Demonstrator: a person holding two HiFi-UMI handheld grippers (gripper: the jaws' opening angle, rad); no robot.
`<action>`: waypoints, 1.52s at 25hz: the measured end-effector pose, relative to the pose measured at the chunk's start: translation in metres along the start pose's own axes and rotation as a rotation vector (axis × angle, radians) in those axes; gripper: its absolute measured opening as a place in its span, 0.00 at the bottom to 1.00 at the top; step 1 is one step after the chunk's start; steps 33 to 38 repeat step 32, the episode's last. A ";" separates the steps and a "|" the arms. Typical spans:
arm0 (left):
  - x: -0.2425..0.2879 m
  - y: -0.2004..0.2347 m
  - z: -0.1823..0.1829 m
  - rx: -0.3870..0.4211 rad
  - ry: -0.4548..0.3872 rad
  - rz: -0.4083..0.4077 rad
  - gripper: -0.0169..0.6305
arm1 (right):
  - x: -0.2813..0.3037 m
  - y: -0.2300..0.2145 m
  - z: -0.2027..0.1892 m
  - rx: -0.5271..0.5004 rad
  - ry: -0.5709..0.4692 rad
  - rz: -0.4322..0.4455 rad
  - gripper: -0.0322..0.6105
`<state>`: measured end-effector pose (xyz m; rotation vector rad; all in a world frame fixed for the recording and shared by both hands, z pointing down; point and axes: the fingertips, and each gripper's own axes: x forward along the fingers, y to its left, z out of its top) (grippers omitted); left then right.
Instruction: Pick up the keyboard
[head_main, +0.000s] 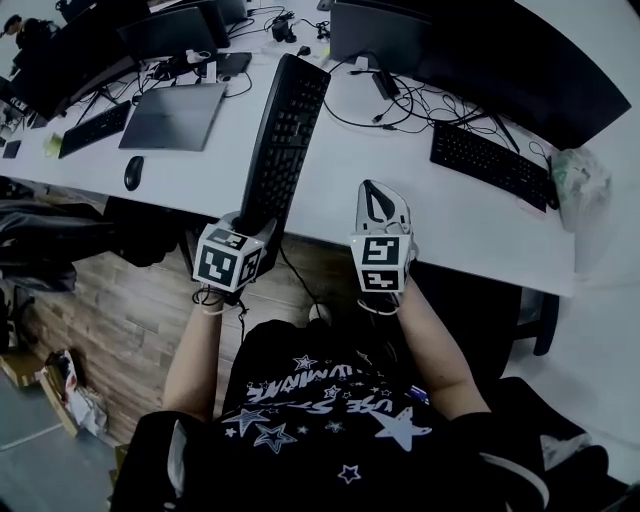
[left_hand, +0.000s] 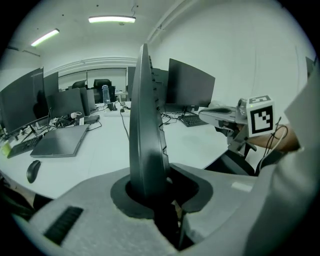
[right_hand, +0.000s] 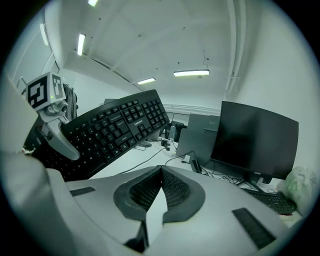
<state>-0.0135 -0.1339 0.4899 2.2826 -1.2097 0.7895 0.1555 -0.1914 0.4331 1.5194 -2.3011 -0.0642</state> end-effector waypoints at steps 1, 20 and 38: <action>-0.001 -0.001 -0.003 -0.004 -0.004 -0.003 0.16 | 0.001 0.000 -0.001 0.010 0.003 0.003 0.06; -0.114 -0.026 -0.117 -0.184 -0.076 -0.057 0.16 | -0.058 0.108 0.011 0.021 0.012 0.084 0.06; -0.197 -0.061 -0.194 -0.231 -0.102 -0.050 0.16 | -0.131 0.186 0.020 0.000 -0.018 0.142 0.06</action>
